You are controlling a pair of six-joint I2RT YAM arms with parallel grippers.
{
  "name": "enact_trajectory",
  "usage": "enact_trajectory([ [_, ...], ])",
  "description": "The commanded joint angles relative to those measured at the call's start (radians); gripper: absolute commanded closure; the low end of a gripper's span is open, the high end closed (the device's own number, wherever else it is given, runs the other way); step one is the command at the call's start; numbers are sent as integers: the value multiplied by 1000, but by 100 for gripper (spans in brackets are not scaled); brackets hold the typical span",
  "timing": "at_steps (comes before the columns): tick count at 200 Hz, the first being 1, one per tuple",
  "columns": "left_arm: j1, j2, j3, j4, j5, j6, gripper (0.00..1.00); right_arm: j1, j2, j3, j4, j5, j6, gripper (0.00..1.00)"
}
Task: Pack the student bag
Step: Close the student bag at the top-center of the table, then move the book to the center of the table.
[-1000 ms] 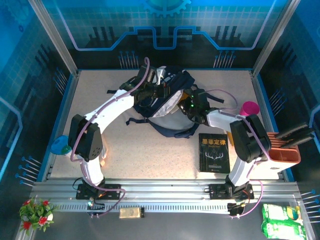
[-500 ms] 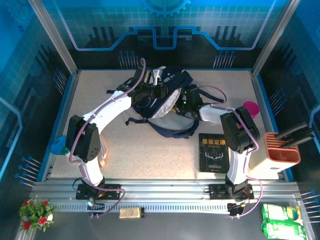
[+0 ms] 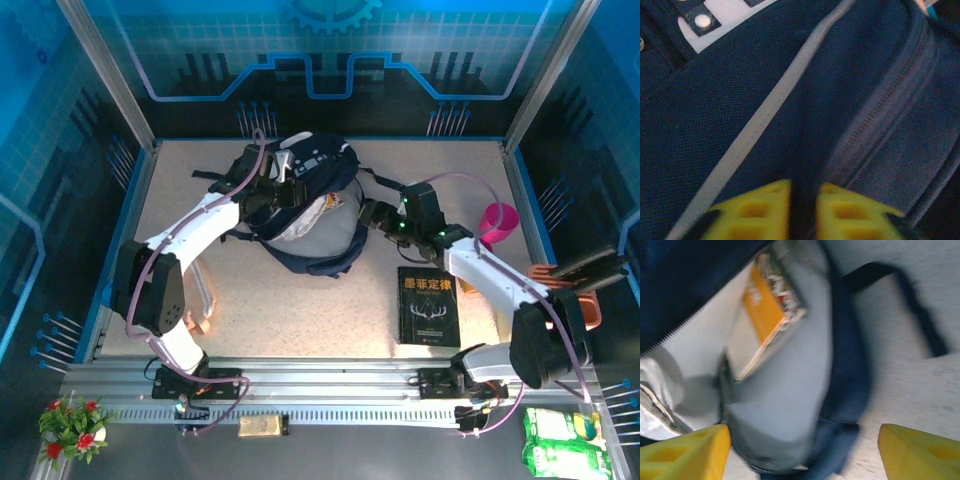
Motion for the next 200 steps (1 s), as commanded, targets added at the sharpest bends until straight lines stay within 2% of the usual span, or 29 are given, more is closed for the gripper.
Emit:
enact_trajectory([
  [1, 17, -67, -48, 9, 25, 16, 57, -3, -70, -42, -242, 183, -113, 20],
  [12, 15, -83, -75, 31, 56, -2, 46, -4, -96, -63, -289, 212, -115, 18],
  [42, 15, -130, -144, 79, 50, -66, 30, -1, -134, -116, -384, 232, -82, 16],
  [90, 15, -186, -197, 98, -20, -97, 4, 2, -103, -210, -353, 167, 10, 16],
  [117, 16, -194, -197, 97, -23, -100, 1, 5, -49, -229, -297, 139, 36, 16],
  [185, 1, -172, -181, 138, 179, -149, 1, 5, 141, -177, -178, 96, 108, 20],
  [200, -20, -164, -174, 125, 191, -152, 1, 4, 195, -149, -126, 80, 126, 21],
])
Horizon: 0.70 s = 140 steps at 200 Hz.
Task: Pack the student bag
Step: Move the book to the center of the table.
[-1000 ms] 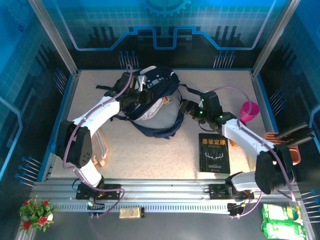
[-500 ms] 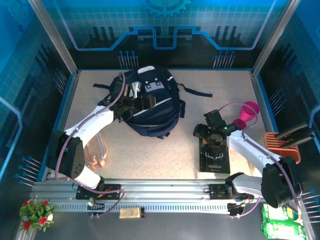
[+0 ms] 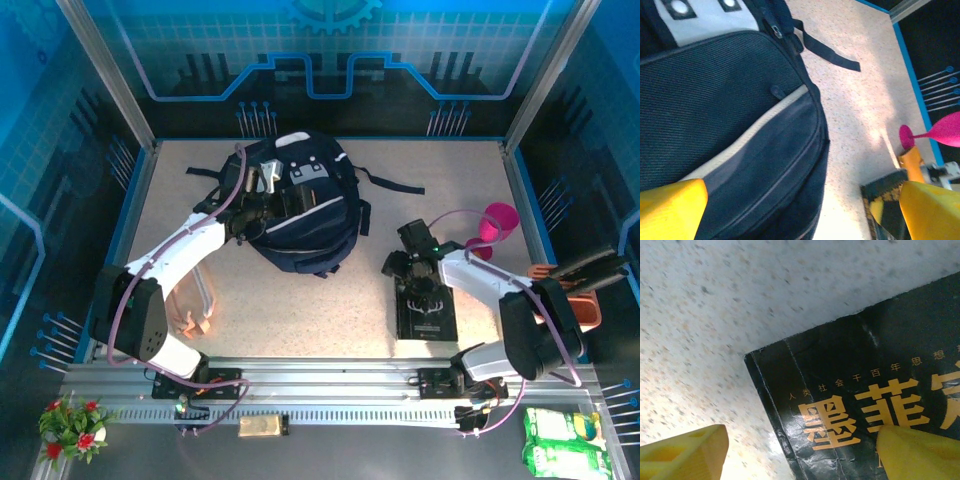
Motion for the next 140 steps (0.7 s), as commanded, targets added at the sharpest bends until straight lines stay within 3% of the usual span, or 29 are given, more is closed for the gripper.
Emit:
enact_trajectory([
  [1, -25, 1, 13, 11, 88, -21, 1, 4, 101, 20, 122, -69, 58, 21],
  [40, -93, 33, 43, -51, 49, -35, 1, 7, 250, 127, 257, -87, 114, 23],
  [69, -145, 68, 52, -64, 40, -90, 1, 3, 279, 242, 227, -54, 47, 25],
  [113, -264, 132, 124, -115, 12, -162, 1, -7, 57, 209, 130, 43, -100, 22],
  [140, -337, 181, 145, -78, -23, -202, 1, -64, -87, 153, 52, 75, -154, 22],
])
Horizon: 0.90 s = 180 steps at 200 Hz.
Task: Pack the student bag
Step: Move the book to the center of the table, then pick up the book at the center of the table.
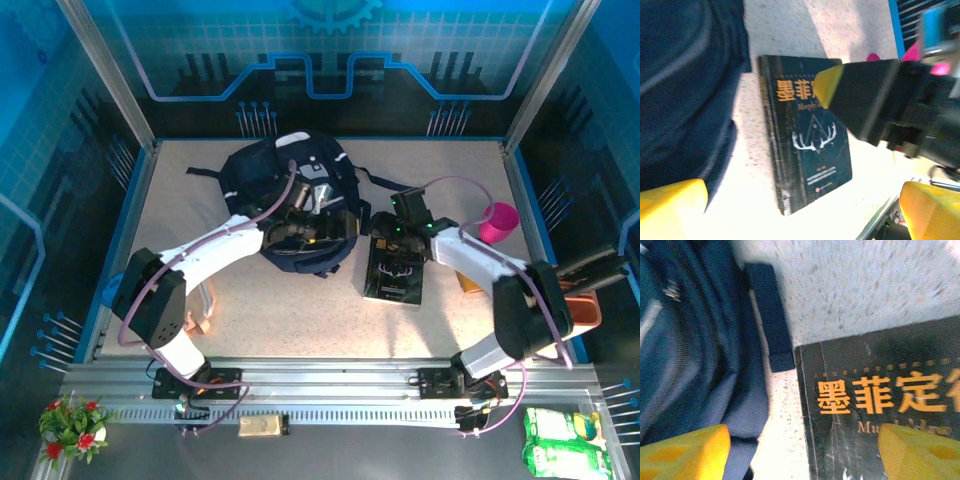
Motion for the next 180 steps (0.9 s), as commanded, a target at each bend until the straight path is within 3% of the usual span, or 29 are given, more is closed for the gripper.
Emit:
enact_trajectory([
  [1, -57, 40, 39, 8, -39, -59, 1, -59, -126, -45, -101, 65, -86, 22],
  [47, -168, 111, 55, 60, -100, -93, 2, -194, -265, -164, -210, -23, -188, 23],
  [79, -193, 198, 90, 43, -84, -135, 10, -239, -262, -217, -247, -45, -214, 27],
  [124, -196, 312, 177, -48, -140, -154, 19, -244, -165, -209, -252, -84, -242, 48],
  [180, -194, 404, 238, -75, -150, -161, 32, -246, -79, -180, -270, -76, -244, 61],
])
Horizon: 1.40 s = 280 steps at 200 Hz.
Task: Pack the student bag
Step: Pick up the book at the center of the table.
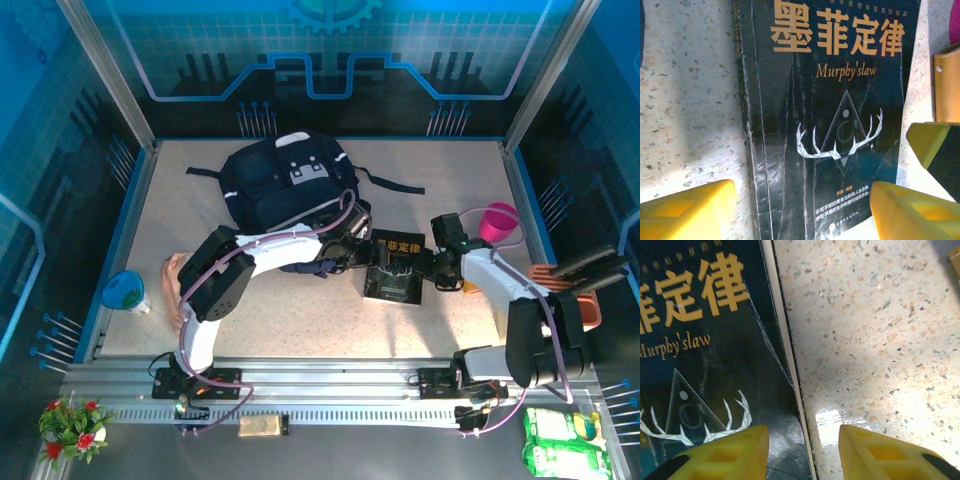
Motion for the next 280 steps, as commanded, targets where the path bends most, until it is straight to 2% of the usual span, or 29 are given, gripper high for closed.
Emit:
enact_trajectory([
  [1, -1, 42, 49, -45, -20, -11, 32, -11, 30, 36, -30, -14, -15, 61],
  [54, -2, 88, 71, -57, -5, -12, 39, -13, 71, 34, -34, -19, -22, 62],
  [153, -1, 151, 116, -104, 37, -51, 42, -21, 138, 49, -58, -55, -26, 62],
  [179, 8, 168, 132, -100, 101, -72, 42, -28, 143, 47, -57, -68, -24, 62],
  [214, 27, 132, 119, 38, 293, -109, 49, -39, 145, 38, -46, -94, -22, 62],
  [258, 39, 15, 81, 105, 365, -92, 60, -62, 139, 15, -8, -133, -6, 65],
  [280, 41, -9, 47, 156, 391, -107, 63, -70, 143, 10, 5, -150, 0, 67],
])
